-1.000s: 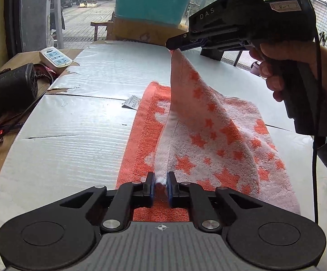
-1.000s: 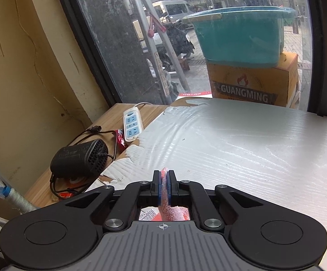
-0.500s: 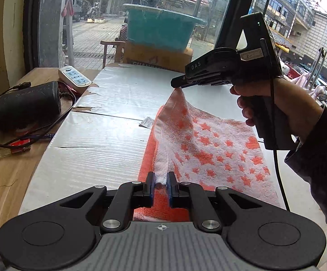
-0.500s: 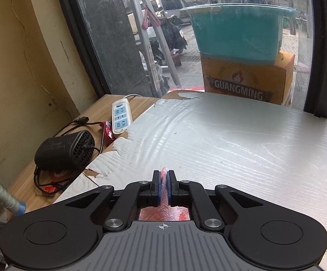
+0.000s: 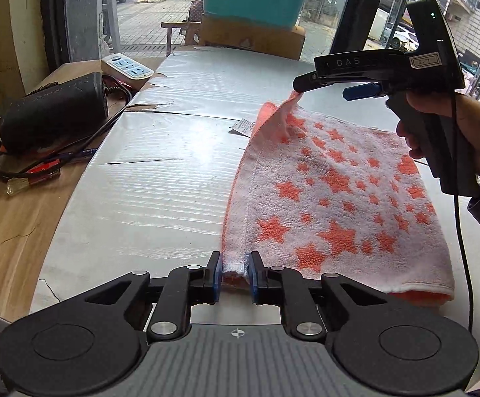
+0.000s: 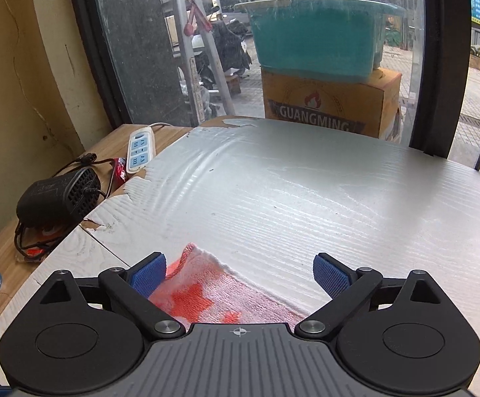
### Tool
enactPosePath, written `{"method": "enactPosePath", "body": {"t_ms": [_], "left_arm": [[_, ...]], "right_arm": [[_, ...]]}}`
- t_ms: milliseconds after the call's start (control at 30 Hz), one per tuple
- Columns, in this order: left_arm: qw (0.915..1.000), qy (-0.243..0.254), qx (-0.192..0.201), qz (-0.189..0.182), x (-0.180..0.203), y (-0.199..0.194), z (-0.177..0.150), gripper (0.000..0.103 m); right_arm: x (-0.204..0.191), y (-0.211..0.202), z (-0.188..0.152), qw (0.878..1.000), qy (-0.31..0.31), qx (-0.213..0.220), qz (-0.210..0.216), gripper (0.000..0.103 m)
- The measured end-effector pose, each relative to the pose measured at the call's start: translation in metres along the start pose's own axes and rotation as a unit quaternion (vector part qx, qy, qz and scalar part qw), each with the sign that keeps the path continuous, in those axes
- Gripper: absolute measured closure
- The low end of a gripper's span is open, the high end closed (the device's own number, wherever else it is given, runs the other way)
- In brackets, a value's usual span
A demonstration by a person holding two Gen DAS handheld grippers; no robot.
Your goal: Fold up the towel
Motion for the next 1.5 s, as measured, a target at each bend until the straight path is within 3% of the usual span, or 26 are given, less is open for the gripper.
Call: {"method": "enactPosePath", "body": {"t_ms": [67,133,233,300,367,467,567,633,700,733,800,900,933,967,1133,1233,1300,1400,1500], "left_arm": [[1.0,0.004,0.006,0.007,-0.003,-0.005,0.001,0.083],[0.9998,0.002,0.012,0.015,-0.005,-0.01,0.005,0.083],[0.9994,0.008,0.034,0.008,-0.002,-0.017,0.018,0.083],[0.9991,0.017,0.036,-0.01,0.009,-0.014,0.024,0.074],[0.9989,0.029,0.028,-0.023,0.021,-0.004,0.026,0.073],[0.9983,0.049,-0.004,-0.031,0.035,0.014,0.018,0.073],[0.997,0.071,-0.009,-0.031,0.048,0.017,0.01,0.073],[0.9965,0.072,-0.013,-0.041,0.056,0.016,0.007,0.07],[0.9955,0.081,-0.015,-0.047,0.064,0.014,0.005,0.068],[0.995,0.084,-0.015,-0.052,0.067,0.012,0.004,0.068],[0.9941,0.088,-0.012,-0.062,0.066,0.006,0.007,0.065],[0.992,0.108,-0.011,-0.064,0.057,0.0,0.011,0.058],[0.9912,0.117,-0.013,-0.06,0.052,0.0,0.01,0.058],[0.99,0.13,-0.017,-0.052,0.049,0.0,0.009,0.058],[0.9839,0.173,-0.024,-0.035,0.042,-0.004,0.002,0.058],[0.982,0.183,-0.022,-0.041,0.045,-0.008,0.0,0.057],[0.982,0.182,-0.021,-0.046,0.046,-0.011,-0.001,0.057],[0.9821,0.181,-0.016,-0.048,0.046,-0.013,-0.002,0.056],[0.9818,0.181,-0.017,-0.054,0.048,-0.013,-0.003,0.055]], "right_arm": [[0.019,-0.012,-0.016,0.997,-0.04,0.0,-0.06,0.007],[0.028,-0.027,-0.026,0.994,-0.062,0.014,-0.091,0.007],[0.025,-0.043,-0.045,0.992,-0.093,0.015,-0.08,0.007],[0.018,-0.043,-0.065,0.988,-0.138,-0.008,-0.074,0.007],[0.019,-0.042,-0.077,0.981,-0.173,-0.01,-0.083,0.007],[0.033,-0.043,-0.079,0.986,-0.156,-0.013,-0.063,0.007],[0.05,-0.046,-0.076,0.983,-0.16,0.0,-0.085,0.006],[0.054,-0.058,-0.075,0.968,-0.199,0.019,-0.151,0.006],[0.05,-0.077,-0.078,0.938,-0.263,0.058,-0.219,0.006],[0.041,-0.09,-0.086,0.923,-0.301,0.084,-0.226,0.006],[0.014,-0.123,-0.116,0.884,-0.402,0.134,-0.199,0.006],[-0.012,-0.162,-0.174,0.827,-0.528,0.144,-0.13,0.007],[-0.017,-0.173,-0.19,0.811,-0.558,0.136,-0.109,0.007],[-0.022,-0.182,-0.204,0.805,-0.575,0.121,-0.084,0.007],[-0.041,-0.197,-0.243,0.799,-0.599,0.048,0.006,0.007],[-0.049,-0.19,-0.246,0.792,-0.609,0.038,0.019,0.013],[-0.049,-0.18,-0.243,0.799,-0.601,0.011,0.032,0.031],[-0.049,-0.169,-0.24,0.801,-0.597,-0.022,0.049,0.042],[-0.047,-0.167,-0.237,0.801,-0.594,-0.043,0.056,0.048]]}}
Point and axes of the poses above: each gripper's, at about its wrist camera, not at the fingertips, and y roughly the way its jaws point, x to its right, z to its top, the point moved 10 cm from there along y, roughly the way its jaws point, and after that the axes turned 3 degrees about y, right-handed, at the moved point
